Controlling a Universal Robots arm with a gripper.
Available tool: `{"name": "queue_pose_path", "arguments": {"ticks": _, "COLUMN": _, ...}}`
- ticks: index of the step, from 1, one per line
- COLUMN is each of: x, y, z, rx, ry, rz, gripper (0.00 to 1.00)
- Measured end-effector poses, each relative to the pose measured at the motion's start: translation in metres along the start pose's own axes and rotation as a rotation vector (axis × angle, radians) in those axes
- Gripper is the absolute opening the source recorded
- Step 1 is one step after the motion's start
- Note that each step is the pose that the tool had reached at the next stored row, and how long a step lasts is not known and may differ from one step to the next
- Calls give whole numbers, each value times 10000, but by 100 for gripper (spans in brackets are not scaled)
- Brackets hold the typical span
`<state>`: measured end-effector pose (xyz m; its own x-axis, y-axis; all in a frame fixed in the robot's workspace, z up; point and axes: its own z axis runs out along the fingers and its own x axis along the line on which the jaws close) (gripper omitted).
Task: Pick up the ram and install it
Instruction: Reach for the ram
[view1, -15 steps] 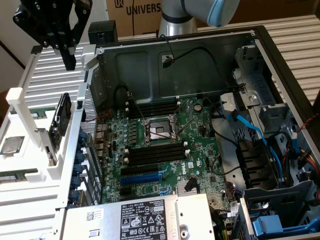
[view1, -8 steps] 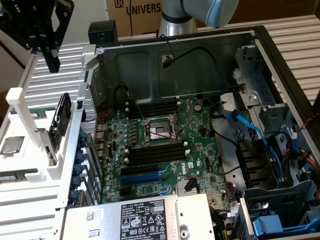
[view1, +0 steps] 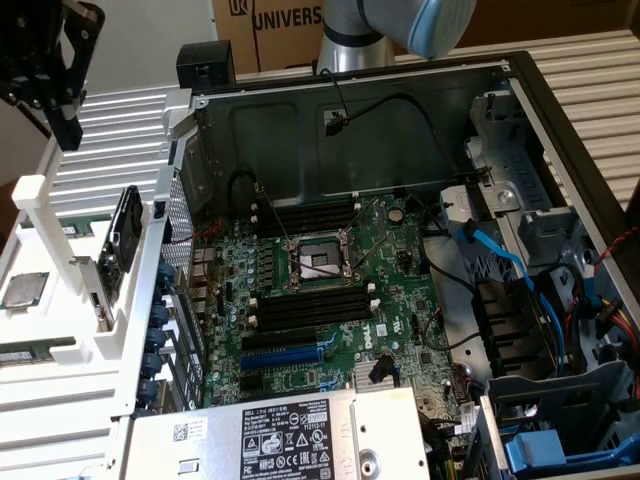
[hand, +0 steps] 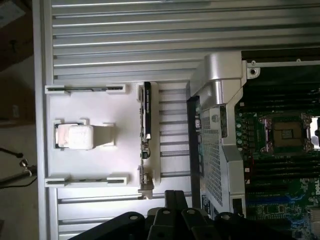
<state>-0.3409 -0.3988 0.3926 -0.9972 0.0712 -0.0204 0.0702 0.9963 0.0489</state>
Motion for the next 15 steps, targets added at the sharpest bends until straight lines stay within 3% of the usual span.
{"name": "queue_pose_path", "arguments": {"ticks": 4, "x": 275, "y": -19, "z": -7, "rx": 1, "ry": 1, "rz": 0, "gripper": 10}}
{"name": "queue_pose_path", "arguments": {"ticks": 15, "x": 773, "y": -55, "z": -18, "rx": 0, "ry": -1, "rz": -1, "gripper": 10}}
